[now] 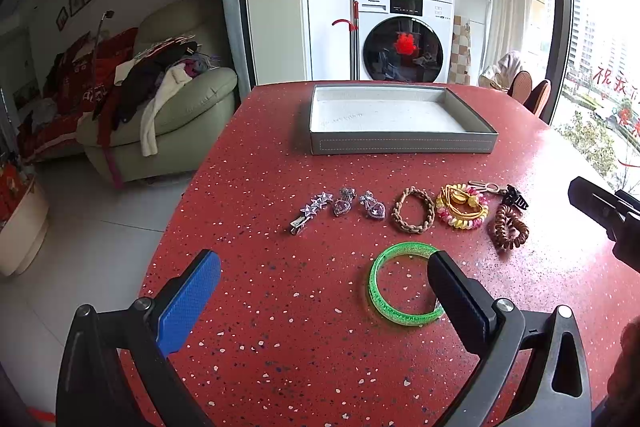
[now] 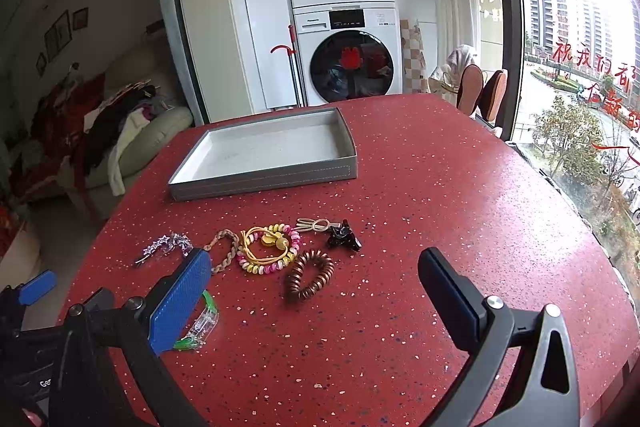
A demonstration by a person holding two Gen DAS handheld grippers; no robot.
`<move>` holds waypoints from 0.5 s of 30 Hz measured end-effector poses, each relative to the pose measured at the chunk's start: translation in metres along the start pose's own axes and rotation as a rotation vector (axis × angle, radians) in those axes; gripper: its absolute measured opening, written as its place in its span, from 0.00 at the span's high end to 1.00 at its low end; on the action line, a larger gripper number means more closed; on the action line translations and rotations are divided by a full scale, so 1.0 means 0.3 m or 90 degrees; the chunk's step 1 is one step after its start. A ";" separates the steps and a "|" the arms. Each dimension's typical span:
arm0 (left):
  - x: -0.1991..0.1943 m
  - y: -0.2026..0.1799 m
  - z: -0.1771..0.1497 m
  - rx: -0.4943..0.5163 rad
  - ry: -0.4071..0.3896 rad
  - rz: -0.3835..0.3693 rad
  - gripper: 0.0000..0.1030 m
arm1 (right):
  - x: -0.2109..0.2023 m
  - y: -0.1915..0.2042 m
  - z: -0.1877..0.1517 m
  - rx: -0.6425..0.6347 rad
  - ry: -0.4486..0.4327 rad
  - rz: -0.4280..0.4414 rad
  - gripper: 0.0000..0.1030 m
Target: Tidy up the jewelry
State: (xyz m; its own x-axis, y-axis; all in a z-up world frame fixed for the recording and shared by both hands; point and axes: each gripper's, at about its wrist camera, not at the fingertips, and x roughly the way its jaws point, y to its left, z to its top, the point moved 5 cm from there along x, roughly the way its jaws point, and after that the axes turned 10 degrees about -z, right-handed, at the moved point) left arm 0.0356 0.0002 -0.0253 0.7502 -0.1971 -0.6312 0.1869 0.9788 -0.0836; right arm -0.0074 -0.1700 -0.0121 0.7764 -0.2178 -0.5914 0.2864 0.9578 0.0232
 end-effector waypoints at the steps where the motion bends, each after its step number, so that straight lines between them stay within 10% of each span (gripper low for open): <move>1: 0.000 0.001 0.000 0.000 0.000 0.000 0.00 | 0.000 0.000 0.000 0.000 0.000 0.000 0.00; 15: 0.014 0.001 -0.001 -0.005 0.005 0.002 0.00 | -0.002 0.003 -0.003 0.001 0.003 0.001 0.00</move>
State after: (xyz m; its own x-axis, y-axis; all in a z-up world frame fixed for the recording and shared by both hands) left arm 0.0385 -0.0002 -0.0282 0.7455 -0.1939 -0.6377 0.1799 0.9798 -0.0876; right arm -0.0080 -0.1689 -0.0125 0.7742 -0.2154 -0.5951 0.2864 0.9577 0.0259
